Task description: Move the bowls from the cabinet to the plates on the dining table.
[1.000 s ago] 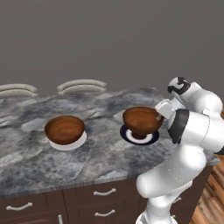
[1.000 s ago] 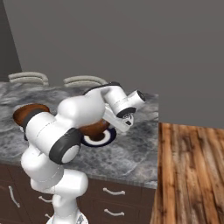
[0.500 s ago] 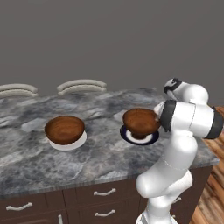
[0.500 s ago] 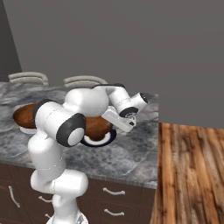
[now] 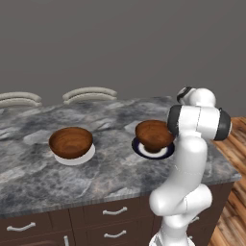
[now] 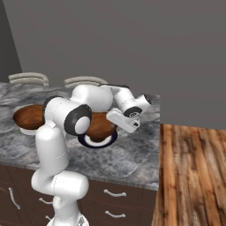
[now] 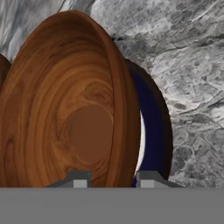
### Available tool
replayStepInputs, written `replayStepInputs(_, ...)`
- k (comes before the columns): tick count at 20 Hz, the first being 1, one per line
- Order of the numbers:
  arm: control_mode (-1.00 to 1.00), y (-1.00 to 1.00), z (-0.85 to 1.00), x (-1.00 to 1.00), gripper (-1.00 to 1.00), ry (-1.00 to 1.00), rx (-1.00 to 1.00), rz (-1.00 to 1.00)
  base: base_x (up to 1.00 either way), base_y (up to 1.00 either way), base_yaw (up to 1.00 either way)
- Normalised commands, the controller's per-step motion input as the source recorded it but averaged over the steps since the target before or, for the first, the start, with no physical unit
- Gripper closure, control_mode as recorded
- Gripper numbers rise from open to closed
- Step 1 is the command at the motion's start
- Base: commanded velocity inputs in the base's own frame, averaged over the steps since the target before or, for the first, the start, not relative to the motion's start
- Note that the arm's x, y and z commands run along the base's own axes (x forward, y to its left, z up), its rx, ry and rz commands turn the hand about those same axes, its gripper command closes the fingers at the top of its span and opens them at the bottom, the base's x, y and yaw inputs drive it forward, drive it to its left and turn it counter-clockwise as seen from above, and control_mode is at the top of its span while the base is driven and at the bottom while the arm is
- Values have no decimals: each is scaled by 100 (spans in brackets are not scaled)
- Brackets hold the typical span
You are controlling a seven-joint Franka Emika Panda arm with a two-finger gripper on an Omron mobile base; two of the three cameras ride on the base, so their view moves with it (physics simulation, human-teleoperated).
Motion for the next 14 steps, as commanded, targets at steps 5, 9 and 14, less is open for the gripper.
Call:
replayStepInputs(5,-100,0,-25,0,100,0,0,5,0,0,0)
replayStepInputs(9,-100,1,-20,7,100,0,1,3,0,0,0)
replayStepInputs(14,-100,26,6,-3,-100,-7,0,2,0,0,0)
